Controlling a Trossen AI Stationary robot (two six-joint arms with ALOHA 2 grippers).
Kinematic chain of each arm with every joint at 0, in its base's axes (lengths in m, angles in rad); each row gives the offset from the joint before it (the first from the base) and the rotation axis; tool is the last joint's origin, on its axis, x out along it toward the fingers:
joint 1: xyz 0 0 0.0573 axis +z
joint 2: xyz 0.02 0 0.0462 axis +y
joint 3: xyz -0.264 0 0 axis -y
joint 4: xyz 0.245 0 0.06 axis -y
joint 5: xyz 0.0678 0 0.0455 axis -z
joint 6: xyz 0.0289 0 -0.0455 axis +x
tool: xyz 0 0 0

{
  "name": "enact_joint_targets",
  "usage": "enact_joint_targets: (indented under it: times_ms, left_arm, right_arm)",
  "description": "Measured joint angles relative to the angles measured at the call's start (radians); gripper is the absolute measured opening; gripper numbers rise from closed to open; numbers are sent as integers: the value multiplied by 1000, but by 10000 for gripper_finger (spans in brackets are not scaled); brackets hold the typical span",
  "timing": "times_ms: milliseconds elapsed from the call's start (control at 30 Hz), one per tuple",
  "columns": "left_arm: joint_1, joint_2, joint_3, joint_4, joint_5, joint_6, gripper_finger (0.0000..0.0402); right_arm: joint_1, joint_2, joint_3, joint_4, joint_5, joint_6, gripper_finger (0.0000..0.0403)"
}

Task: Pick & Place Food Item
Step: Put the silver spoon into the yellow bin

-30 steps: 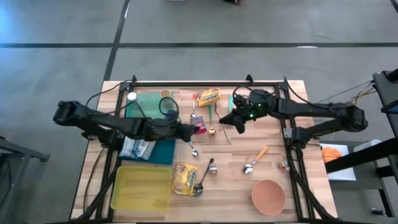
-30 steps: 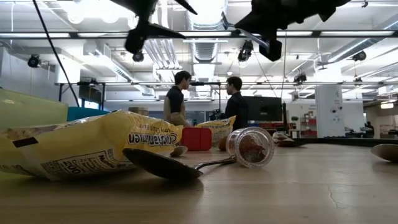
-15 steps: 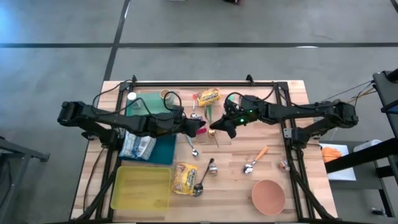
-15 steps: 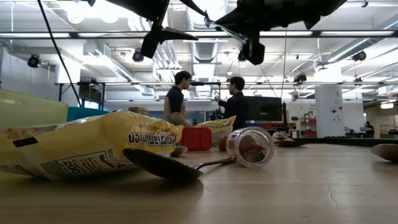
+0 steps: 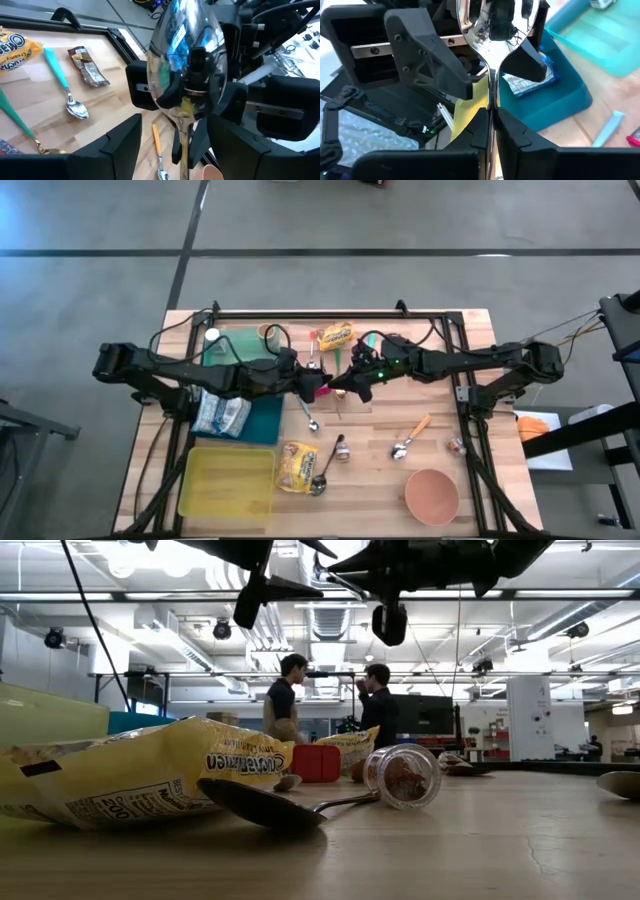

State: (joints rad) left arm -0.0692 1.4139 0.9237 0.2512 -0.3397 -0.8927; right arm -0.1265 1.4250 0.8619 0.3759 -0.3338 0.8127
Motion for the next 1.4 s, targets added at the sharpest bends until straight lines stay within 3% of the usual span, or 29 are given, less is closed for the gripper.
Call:
enact_joint_targets:
  times_ms: [200,300,400,567,633,900,1400]
  left_arm:
    - [0,0,0,0,1,3,228]
    - [0,0,0,0,6,5,208]
    - [0,0,0,0,24,7,160]
    - [0,0,2,23,54,35,41]
    - [-1,-2,2,39,56,37,17]
    - [-1,-2,4,55,64,40,13]
    - [0,-27,7,34,90,33,13]
  right_arm:
    - [0,-3,0,4,0,-3,9]
    - [2,-3,0,7,0,-7,9]
    - [2,-3,0,7,0,-9,9]
    - [3,-2,21,4,-2,-38,9]
    - [6,-3,32,-3,-4,-57,9]
    - [16,-3,35,-4,-5,-63,17]
    - [25,-4,35,-8,-12,-61,167]
